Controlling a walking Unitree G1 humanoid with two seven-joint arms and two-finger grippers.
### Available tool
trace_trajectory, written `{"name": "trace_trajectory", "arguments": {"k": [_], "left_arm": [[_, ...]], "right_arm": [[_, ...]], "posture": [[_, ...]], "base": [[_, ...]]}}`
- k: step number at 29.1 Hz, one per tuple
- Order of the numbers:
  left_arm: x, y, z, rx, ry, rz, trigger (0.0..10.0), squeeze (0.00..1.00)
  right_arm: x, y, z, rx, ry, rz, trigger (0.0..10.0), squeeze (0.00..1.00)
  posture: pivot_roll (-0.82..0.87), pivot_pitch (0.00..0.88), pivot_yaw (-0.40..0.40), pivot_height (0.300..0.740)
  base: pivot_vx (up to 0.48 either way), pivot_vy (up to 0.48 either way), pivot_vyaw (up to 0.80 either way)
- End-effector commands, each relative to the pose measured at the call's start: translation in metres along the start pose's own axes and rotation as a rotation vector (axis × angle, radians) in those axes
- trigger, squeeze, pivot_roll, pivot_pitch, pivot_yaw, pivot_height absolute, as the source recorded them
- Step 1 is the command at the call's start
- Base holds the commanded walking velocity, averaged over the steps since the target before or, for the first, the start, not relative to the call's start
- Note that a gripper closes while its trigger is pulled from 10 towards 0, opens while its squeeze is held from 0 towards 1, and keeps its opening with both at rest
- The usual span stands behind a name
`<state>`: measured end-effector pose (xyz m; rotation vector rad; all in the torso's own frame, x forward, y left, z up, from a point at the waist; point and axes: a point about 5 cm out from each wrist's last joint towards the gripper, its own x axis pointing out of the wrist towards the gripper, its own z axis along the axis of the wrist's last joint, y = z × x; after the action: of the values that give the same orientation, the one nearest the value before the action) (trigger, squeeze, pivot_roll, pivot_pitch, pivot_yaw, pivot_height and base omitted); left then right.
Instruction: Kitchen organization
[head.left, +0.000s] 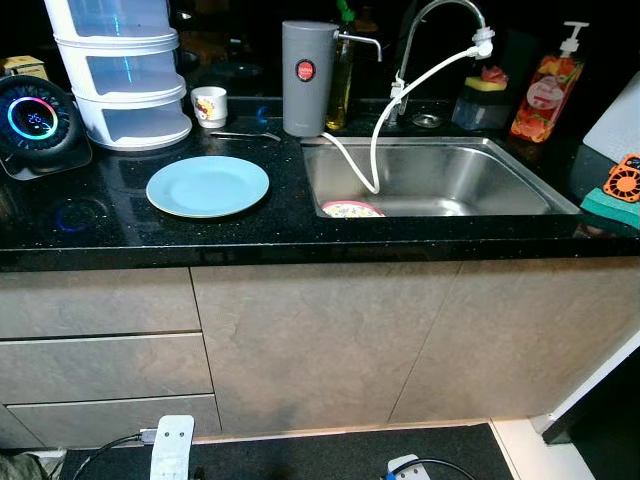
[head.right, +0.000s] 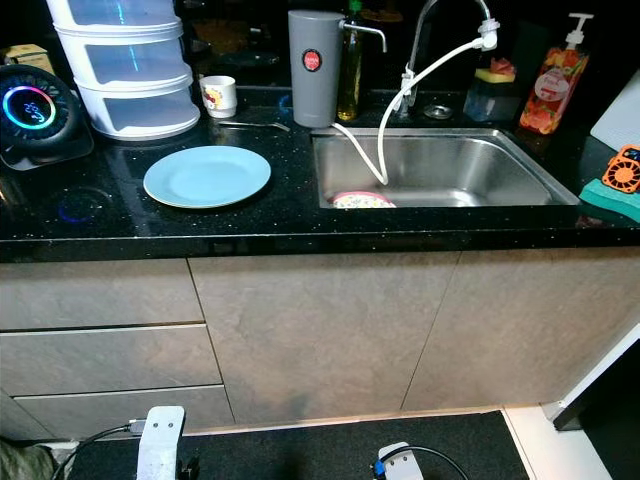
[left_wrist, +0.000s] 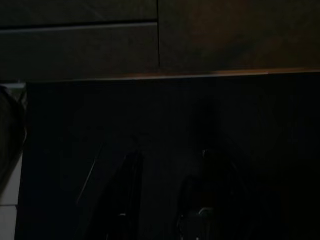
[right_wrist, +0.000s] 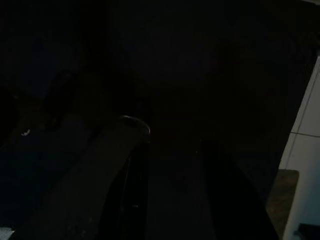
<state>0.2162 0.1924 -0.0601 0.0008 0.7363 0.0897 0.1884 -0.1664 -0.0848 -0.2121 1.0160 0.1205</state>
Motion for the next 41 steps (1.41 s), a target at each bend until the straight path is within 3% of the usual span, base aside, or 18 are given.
{"name": "trace_trajectory", "arguments": {"k": [1, 3, 7, 10, 11, 14, 24, 41], "left_arm": [[-0.002, 0.006, -0.005, -0.007, 0.005, 0.022, 10.0, 0.0], [-0.003, 0.007, -0.007, -0.033, 0.006, 0.033, 10.0, 0.0], [-0.003, 0.0, -0.009, -0.012, 0.015, 0.018, 10.0, 0.0], [-0.001, -0.004, -0.003, 0.033, -0.005, -0.01, 10.0, 0.0], [-0.001, -0.003, -0.002, 0.03, -0.008, -0.006, 10.0, 0.0], [-0.002, -0.001, -0.005, 0.031, 0.004, 0.004, 10.0, 0.0], [-0.004, -0.004, -0.011, 0.016, 0.018, -0.012, 10.0, 0.0], [0.001, -0.002, 0.003, 0.077, 0.007, -0.045, 10.0, 0.0]], "right_arm": [[-0.001, -0.004, -0.005, 0.063, 0.004, -0.026, 10.0, 0.0], [-0.001, -0.009, -0.007, 0.164, -0.005, -0.059, 10.0, 0.0], [-0.002, -0.009, -0.01, 0.156, -0.003, -0.063, 10.0, 0.0], [-0.003, 0.003, -0.02, -0.04, 0.026, 0.01, 10.0, 0.0], [-0.003, 0.004, -0.021, -0.041, 0.027, 0.015, 10.0, 0.0], [-0.003, 0.005, -0.022, 0.005, 0.018, 0.004, 10.0, 0.0], [-0.003, -0.004, -0.017, 0.005, 0.017, -0.004, 10.0, 0.0], [-0.003, -0.006, -0.016, 0.084, 0.018, -0.04, 10.0, 0.0]], "posture": [[0.03, 0.086, -0.078, 0.74], [0.03, 0.084, -0.076, 0.74], [0.09, 0.09, -0.062, 0.74], [0.09, 0.094, -0.086, 0.74], [0.09, 0.093, -0.087, 0.74], [0.09, 0.099, -0.087, 0.74], [0.08, 0.102, -0.065, 0.74], [0.08, 0.081, 0.017, 0.74]], "base": [[0.0, 0.0, 0.0], [0.0, 0.0, 0.0], [0.0, 0.0, 0.0], [0.0, 0.0, 0.0], [0.0, 0.0, 0.0], [0.0, 0.0, 0.0], [0.0, 0.0, 0.0], [0.0, 0.0, 0.0]]}}
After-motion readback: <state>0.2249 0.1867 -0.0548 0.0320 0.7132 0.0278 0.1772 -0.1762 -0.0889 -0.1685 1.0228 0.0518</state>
